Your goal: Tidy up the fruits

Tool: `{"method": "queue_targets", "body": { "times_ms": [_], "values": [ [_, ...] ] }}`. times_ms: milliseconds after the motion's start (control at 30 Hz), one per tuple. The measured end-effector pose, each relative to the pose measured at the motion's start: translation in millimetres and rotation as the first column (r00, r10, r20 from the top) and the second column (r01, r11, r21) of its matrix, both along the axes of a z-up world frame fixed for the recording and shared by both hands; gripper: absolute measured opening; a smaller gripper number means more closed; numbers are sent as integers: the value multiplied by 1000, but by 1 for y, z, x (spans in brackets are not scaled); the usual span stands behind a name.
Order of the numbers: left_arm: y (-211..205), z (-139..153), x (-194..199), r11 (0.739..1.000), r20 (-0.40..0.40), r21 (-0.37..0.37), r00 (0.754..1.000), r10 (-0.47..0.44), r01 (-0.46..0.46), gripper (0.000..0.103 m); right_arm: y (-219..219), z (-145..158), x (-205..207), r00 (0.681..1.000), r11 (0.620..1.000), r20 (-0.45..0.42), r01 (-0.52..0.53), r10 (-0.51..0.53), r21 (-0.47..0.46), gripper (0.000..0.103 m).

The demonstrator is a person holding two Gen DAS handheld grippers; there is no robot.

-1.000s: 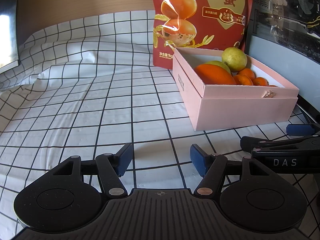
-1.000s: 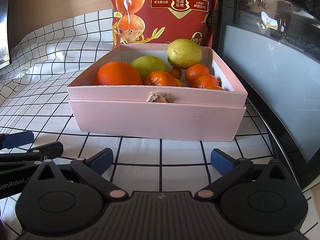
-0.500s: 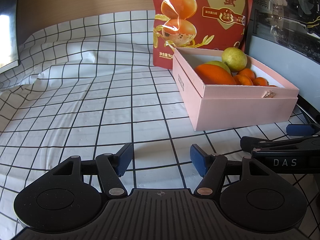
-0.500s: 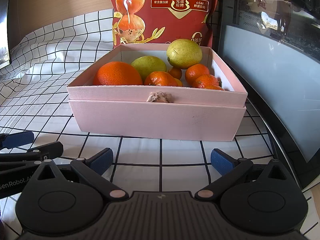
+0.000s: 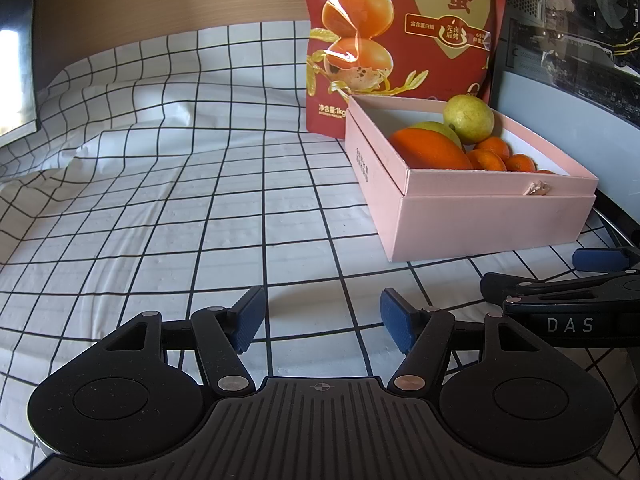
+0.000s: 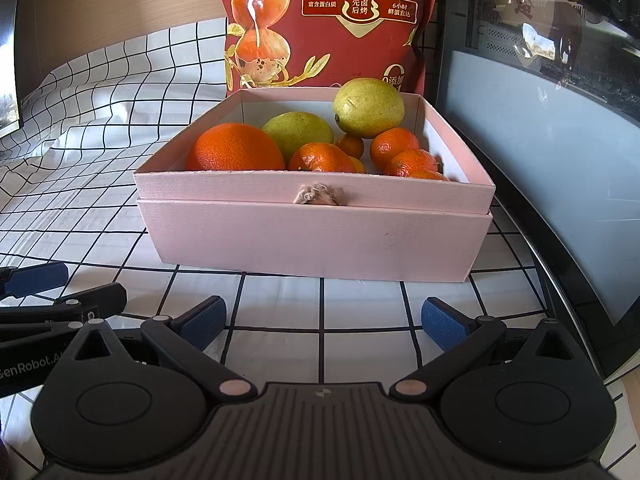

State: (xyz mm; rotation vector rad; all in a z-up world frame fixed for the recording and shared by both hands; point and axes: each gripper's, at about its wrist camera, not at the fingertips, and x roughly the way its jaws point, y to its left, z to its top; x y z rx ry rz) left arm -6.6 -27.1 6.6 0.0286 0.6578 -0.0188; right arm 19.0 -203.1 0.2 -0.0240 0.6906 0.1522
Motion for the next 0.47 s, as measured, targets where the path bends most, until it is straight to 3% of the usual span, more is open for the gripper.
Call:
{"method": "queue_targets", "body": {
  "times_ms": [467],
  "values": [
    [0, 0, 1, 1000, 0, 0, 1000, -2, 2, 70, 0, 0, 0, 1000, 1000, 0, 0, 0, 0, 103]
  ]
}}
